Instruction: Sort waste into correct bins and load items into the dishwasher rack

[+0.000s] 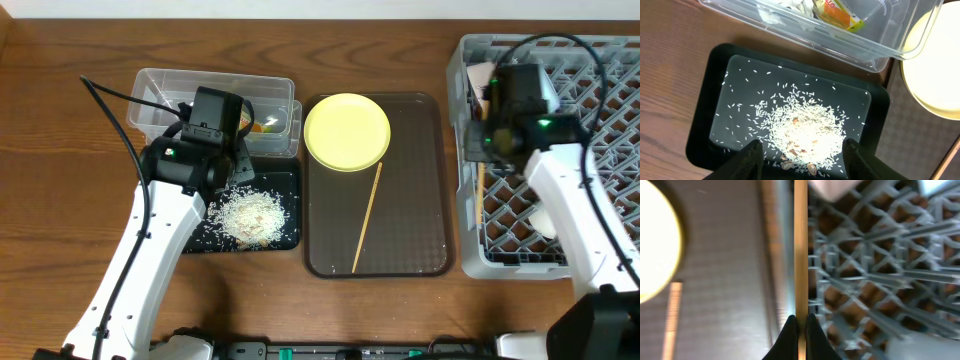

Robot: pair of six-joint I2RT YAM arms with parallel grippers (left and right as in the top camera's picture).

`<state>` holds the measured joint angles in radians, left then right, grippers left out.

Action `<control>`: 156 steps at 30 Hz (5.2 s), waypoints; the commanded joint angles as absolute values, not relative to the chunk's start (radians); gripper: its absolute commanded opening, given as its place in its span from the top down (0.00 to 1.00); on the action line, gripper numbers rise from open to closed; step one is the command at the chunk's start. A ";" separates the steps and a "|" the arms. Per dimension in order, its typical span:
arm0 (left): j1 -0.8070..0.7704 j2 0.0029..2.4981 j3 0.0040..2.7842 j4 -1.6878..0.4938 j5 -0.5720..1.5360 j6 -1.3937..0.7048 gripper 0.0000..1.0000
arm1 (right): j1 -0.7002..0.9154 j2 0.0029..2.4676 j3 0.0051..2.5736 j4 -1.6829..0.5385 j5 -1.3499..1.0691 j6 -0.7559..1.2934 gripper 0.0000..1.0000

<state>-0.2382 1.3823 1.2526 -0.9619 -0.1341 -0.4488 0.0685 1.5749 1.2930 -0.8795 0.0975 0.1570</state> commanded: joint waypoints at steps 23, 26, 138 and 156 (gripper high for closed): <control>-0.237 1.380 1.258 -0.964 -0.142 -0.455 0.46 | 0.208 1.588 1.307 -0.736 -0.208 0.161 0.51; -0.237 1.380 1.258 -0.964 -0.142 -0.455 0.46 | 0.306 1.621 1.289 -0.736 -0.179 0.192 0.50; -0.237 1.380 1.258 -0.964 -0.142 -0.455 0.46 | 0.366 1.774 1.245 -0.425 -0.109 -0.658 0.31; -0.237 1.381 1.258 -0.964 -0.143 -0.455 0.46 | 0.372 1.774 1.245 -0.332 -0.109 -0.585 0.31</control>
